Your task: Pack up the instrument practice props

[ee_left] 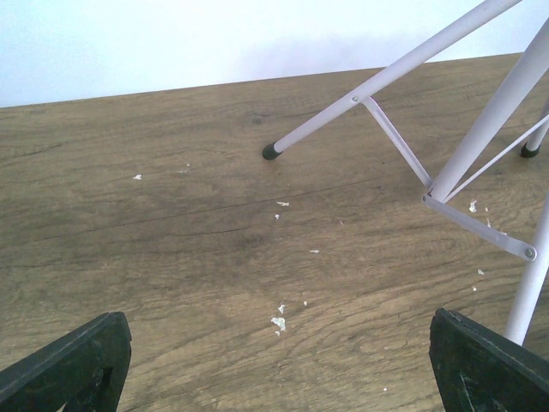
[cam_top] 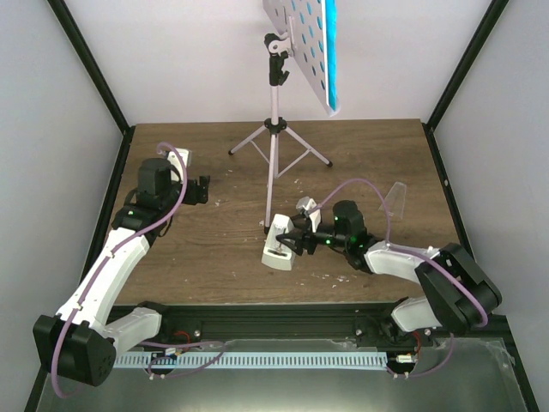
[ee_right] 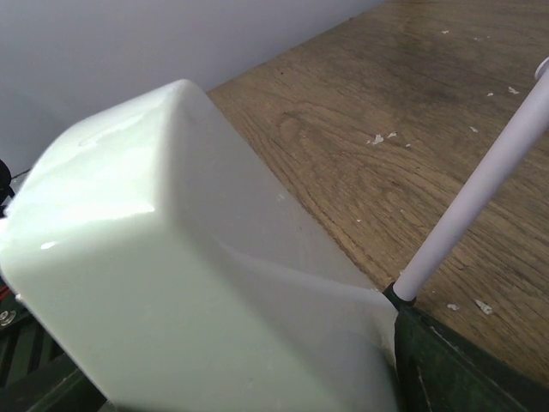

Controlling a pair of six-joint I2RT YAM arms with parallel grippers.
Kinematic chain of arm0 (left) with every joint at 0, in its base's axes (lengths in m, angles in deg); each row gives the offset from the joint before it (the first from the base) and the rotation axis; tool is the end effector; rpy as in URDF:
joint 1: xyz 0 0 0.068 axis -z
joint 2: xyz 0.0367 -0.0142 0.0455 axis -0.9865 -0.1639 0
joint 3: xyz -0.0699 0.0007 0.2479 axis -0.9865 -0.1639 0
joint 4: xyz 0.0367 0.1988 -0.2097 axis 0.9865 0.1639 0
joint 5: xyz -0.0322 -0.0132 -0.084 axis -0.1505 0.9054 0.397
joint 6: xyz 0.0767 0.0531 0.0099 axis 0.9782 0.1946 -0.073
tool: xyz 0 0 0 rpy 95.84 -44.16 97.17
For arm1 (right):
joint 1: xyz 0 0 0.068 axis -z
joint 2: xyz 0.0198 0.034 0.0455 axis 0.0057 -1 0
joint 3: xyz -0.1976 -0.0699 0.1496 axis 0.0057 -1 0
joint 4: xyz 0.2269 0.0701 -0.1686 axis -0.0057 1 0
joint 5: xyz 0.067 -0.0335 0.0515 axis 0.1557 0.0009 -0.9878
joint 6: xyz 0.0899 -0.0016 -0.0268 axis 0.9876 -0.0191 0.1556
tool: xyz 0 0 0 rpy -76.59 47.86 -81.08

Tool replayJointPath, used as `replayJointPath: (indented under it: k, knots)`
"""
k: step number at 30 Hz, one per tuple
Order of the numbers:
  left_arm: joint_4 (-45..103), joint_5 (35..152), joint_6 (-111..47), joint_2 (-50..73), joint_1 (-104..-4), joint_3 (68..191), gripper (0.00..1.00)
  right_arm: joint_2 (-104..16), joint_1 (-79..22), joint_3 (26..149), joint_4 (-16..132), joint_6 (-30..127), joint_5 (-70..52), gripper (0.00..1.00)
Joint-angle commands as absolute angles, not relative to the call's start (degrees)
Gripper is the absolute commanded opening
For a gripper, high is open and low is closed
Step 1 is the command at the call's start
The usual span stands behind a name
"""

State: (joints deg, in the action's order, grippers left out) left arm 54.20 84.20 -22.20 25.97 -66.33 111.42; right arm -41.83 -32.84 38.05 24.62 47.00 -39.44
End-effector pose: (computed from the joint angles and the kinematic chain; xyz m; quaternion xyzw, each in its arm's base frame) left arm 0.3101 -0.0769 0.2769 0.0919 0.8620 -0.0583 0.4952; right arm 0.2398 0.2191 0.1270 -0.3677 0.7042 0.4314 0.4275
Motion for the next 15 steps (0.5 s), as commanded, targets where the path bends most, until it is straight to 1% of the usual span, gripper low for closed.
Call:
replayJointPath:
  k: [1, 5, 15]
  knots:
    - [53.2, 84.6, -21.7, 27.0, -66.5, 110.7, 0.96, -42.7, -32.3, 40.9, 25.9, 48.2, -39.3, 0.75]
    - [53.2, 84.6, -21.7, 27.0, -66.4, 110.7, 0.96, -43.1, -32.3, 41.4, 26.3, 48.4, -39.0, 0.77]
    - [53.2, 84.6, -21.7, 27.0, -66.4, 110.7, 0.96, -43.8, -32.3, 42.2, 27.1, 49.4, -38.3, 0.77]
